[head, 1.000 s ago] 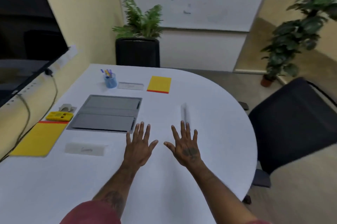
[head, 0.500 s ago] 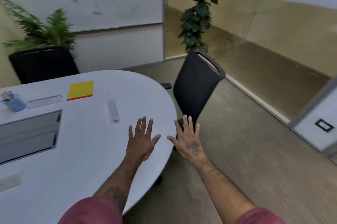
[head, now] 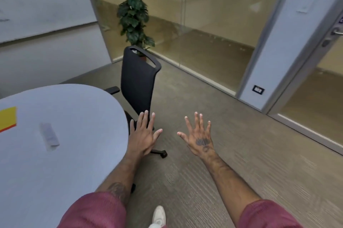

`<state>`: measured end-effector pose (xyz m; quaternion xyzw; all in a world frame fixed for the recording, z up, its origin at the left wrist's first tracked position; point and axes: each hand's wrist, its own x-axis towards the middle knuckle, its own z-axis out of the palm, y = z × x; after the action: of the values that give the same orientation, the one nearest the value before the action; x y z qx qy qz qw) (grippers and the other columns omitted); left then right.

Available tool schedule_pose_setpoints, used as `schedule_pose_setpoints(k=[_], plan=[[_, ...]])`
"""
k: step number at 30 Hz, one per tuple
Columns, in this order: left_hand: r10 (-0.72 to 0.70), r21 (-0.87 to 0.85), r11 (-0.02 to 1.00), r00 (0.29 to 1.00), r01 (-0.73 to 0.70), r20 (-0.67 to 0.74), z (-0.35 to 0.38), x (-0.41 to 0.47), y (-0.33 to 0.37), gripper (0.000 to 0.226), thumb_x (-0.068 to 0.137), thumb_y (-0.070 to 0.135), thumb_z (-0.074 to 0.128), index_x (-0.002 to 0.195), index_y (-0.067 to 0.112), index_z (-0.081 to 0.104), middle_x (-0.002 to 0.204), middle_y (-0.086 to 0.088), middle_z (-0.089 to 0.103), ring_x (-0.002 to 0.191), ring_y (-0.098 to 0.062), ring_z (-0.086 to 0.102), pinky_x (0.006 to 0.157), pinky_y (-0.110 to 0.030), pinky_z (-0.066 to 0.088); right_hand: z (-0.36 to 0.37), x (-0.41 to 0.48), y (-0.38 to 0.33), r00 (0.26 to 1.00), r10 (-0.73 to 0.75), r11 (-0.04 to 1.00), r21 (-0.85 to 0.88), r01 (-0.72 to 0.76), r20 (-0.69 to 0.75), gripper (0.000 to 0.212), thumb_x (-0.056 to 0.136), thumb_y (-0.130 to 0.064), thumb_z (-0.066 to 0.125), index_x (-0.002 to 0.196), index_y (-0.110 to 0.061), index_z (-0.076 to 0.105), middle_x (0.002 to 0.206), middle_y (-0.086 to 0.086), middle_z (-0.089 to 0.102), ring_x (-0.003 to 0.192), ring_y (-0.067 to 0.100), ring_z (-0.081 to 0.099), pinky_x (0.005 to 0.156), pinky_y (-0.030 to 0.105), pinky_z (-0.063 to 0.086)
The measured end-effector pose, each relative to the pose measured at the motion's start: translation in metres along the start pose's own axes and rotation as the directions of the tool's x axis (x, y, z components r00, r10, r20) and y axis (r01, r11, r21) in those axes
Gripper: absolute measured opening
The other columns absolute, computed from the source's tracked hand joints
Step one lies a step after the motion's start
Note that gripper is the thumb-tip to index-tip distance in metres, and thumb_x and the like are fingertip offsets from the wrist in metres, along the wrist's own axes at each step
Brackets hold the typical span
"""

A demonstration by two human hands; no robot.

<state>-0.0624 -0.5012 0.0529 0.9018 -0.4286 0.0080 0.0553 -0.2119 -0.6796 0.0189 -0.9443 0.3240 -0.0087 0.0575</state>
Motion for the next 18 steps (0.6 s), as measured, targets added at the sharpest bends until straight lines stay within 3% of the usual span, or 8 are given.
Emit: schedule_pose_setpoints(k=[7,18], plan=[[0.084,0.011,0.996,0.996,-0.085,0.009,0.009,0.064,0.030,0.077,0.097,0.067,0.013,0.158,0.022,-0.002,0.166,-0.007,-0.005,0.153,-0.022,-0.010,0.122,-0.055,0.004,-0.010,0.034,0.047,0.995,0.100,0.995,0.028,-0.099,-0.021,0.089,0.082,-0.077,-0.003,0.156,-0.028,-0.002,0.162,0.016,-0.019,0.149,0.032,-0.021,0.116,0.059,-0.012],[0.176,-0.028,0.984,0.983,-0.175,0.054,0.023,0.207,0.042,0.078,0.097,0.067,0.011,0.156,0.022,-0.012,0.164,-0.006,-0.017,0.151,-0.022,-0.018,0.123,-0.049,-0.001,-0.023,0.152,0.073,0.985,0.173,0.985,0.025,-0.172,-0.015,0.081,0.091,-0.073,0.010,0.156,-0.028,-0.007,0.160,0.014,-0.025,0.147,0.030,-0.026,0.116,0.057,-0.015]])
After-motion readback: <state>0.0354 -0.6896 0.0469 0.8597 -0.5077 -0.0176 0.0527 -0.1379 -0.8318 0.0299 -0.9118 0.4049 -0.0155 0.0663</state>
